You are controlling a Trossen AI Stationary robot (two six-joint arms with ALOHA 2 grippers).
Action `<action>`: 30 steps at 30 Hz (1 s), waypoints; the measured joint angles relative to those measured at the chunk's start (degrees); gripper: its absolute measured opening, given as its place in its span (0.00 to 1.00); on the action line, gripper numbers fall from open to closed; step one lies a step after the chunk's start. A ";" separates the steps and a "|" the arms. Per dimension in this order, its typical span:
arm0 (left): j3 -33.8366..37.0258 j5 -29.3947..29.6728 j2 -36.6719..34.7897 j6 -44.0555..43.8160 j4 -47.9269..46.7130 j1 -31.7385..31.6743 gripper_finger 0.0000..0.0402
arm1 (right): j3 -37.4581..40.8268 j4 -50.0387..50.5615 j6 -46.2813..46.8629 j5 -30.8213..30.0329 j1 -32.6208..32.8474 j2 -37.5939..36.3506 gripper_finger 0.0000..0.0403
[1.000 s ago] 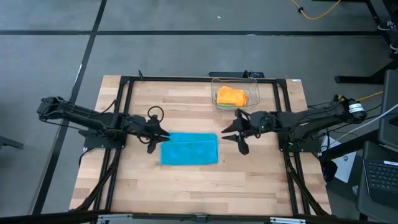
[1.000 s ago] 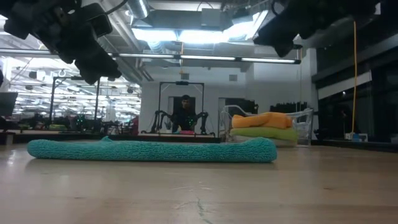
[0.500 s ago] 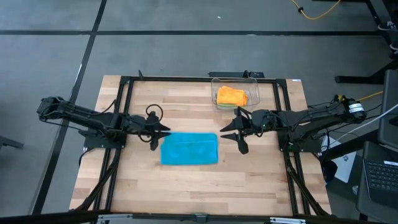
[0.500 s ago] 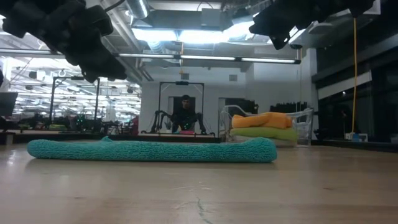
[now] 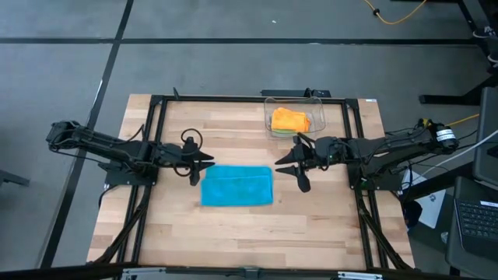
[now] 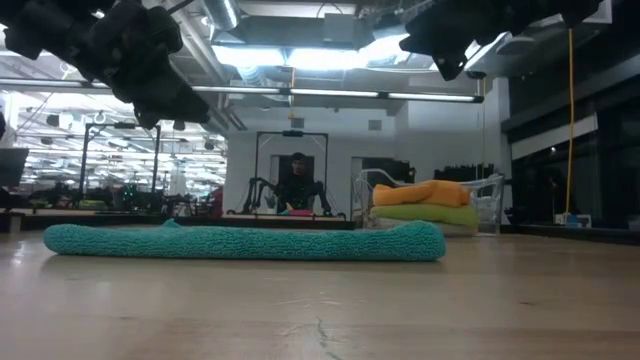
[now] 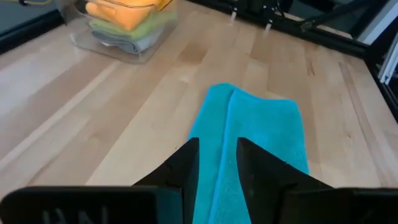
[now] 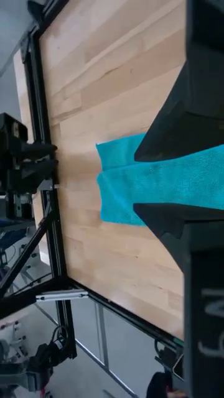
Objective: Fold microfiber towels
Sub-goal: Fold the blue microfiber
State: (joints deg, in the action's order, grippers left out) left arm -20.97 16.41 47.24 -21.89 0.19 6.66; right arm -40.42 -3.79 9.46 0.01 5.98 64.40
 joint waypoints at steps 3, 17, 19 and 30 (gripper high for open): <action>0.00 0.61 0.00 -0.31 0.53 0.00 0.25 | 0.00 0.15 2.33 0.00 -0.22 0.02 0.30; 0.00 -1.41 1.55 -2.04 0.56 0.02 0.38 | 0.02 0.05 9.68 -0.37 0.22 10.94 0.49; -0.04 -2.81 2.95 -3.41 0.96 0.11 0.38 | 0.02 -0.42 10.03 -0.42 0.22 13.13 0.50; -0.04 -3.20 12.78 -6.14 0.85 1.05 0.39 | 0.04 -2.82 12.72 -1.81 0.20 24.81 0.46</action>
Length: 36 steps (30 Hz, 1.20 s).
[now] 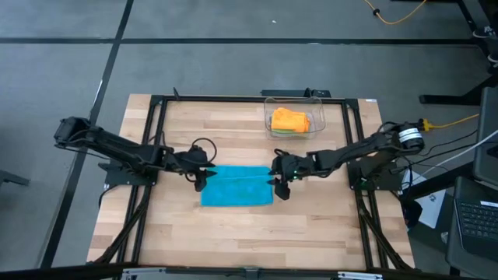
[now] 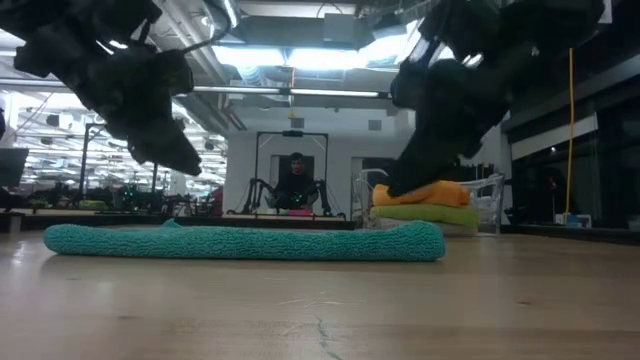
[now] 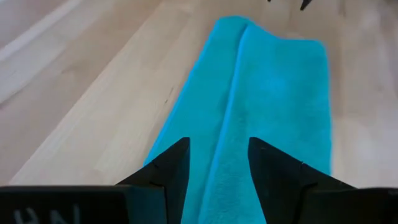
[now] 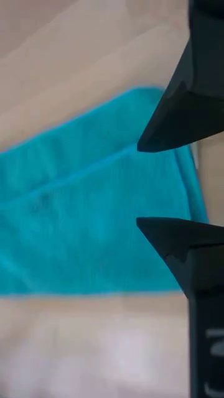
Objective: Fold microfiber towels
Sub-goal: Fold the blue microfiber
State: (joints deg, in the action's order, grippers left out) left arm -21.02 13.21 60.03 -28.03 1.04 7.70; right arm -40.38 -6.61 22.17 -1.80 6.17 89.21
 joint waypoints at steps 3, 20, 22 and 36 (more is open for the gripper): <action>0.00 1.54 1.65 0.07 -0.13 0.00 0.39 | 0.02 -0.17 0.37 -3.65 -0.02 2.64 0.45; 0.02 2.80 7.63 0.00 0.04 -0.04 0.39 | 0.00 -5.50 -7.57 -8.70 -0.02 10.08 0.43; 0.02 2.80 7.63 0.00 0.04 -0.04 0.39 | 0.00 -5.18 -7.54 -8.68 -0.02 10.08 0.43; 0.02 4.18 7.63 -0.13 0.07 -0.07 0.39 | 0.00 -4.33 -7.40 -8.32 -0.02 10.08 0.43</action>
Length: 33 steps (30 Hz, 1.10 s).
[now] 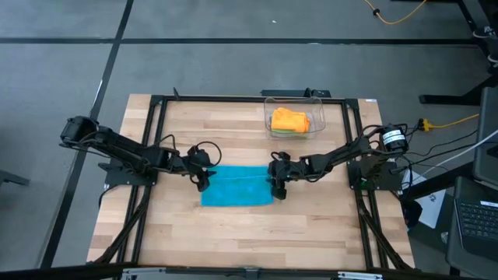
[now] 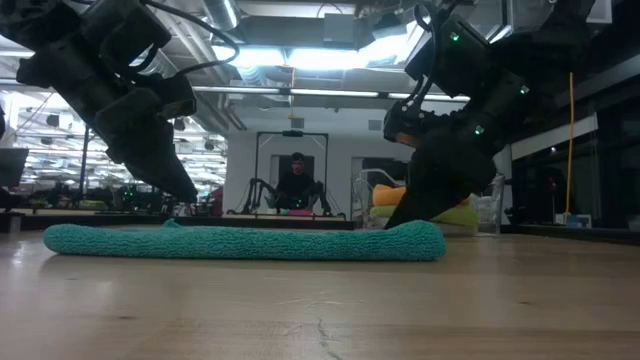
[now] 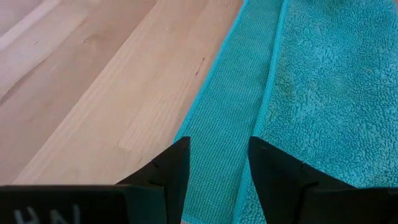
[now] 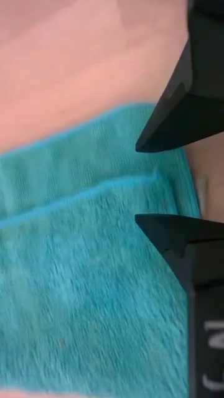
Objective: Fold microfiber towels
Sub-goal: Fold the blue microfiber
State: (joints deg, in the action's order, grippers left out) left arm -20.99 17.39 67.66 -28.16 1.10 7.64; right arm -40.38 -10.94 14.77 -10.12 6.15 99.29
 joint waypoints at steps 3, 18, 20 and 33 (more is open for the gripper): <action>0.00 0.08 0.00 0.20 0.00 0.01 0.39 | 0.00 0.00 0.06 3.04 0.00 0.00 0.43; 0.00 -2.41 -0.04 0.08 -1.89 -0.02 0.39 | 0.00 0.02 2.30 3.29 0.00 0.00 0.32; 0.00 -6.64 -0.04 -1.48 -3.34 -0.18 0.39 | 0.00 0.02 3.06 3.29 0.00 0.00 0.26; -0.28 -19.09 -0.44 -22.99 -17.41 -4.07 0.39 | 0.00 0.05 3.06 3.12 0.00 0.00 0.03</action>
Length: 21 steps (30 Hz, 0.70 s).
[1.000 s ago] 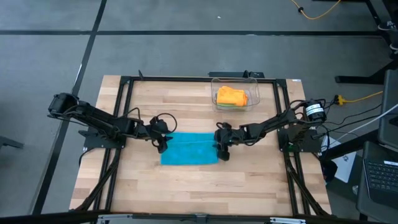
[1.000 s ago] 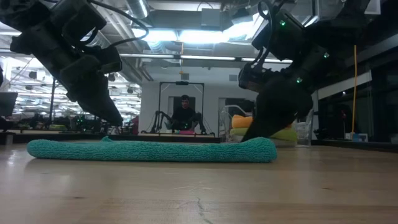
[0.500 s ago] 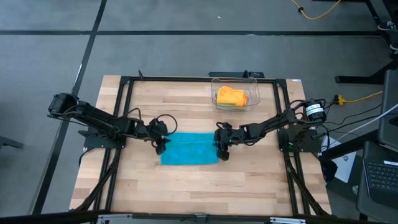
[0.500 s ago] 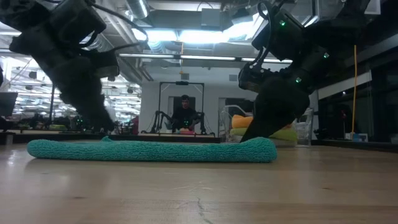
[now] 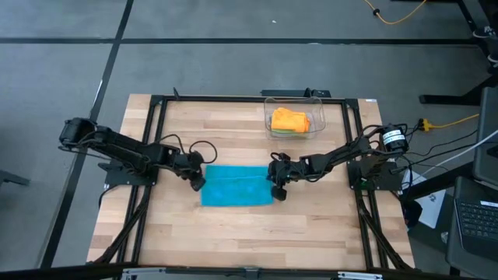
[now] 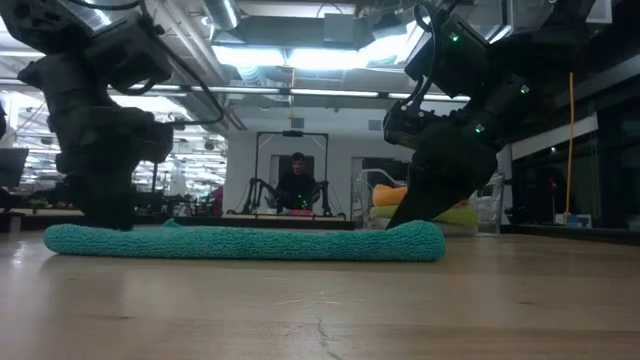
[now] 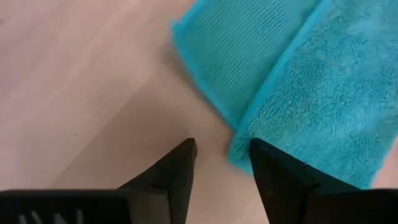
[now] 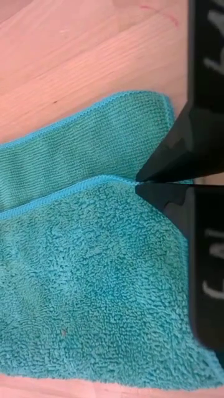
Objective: Fold microfiber towels
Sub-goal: Fold the blue microfiber
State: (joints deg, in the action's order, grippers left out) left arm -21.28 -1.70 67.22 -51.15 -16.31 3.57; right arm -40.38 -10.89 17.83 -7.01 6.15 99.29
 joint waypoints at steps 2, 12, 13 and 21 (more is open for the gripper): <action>0.01 -0.39 -0.04 -0.60 -0.99 -0.10 0.39 | 0.02 0.02 -0.05 0.00 0.00 0.00 0.02; 0.31 -4.49 0.18 0.01 3.13 -0.08 0.39 | 0.02 0.04 -0.17 0.01 0.00 0.00 0.02; 0.32 -4.53 0.18 0.95 3.26 -0.05 0.39 | 0.02 0.04 -0.17 0.01 0.00 0.00 0.02; 0.33 -0.14 0.20 5.56 3.99 -0.09 0.36 | 0.02 0.04 -0.29 0.02 0.00 0.00 0.02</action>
State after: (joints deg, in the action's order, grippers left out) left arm -20.95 -1.84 67.42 -45.58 -12.32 3.47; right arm -40.36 -10.85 17.54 -6.98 6.15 99.29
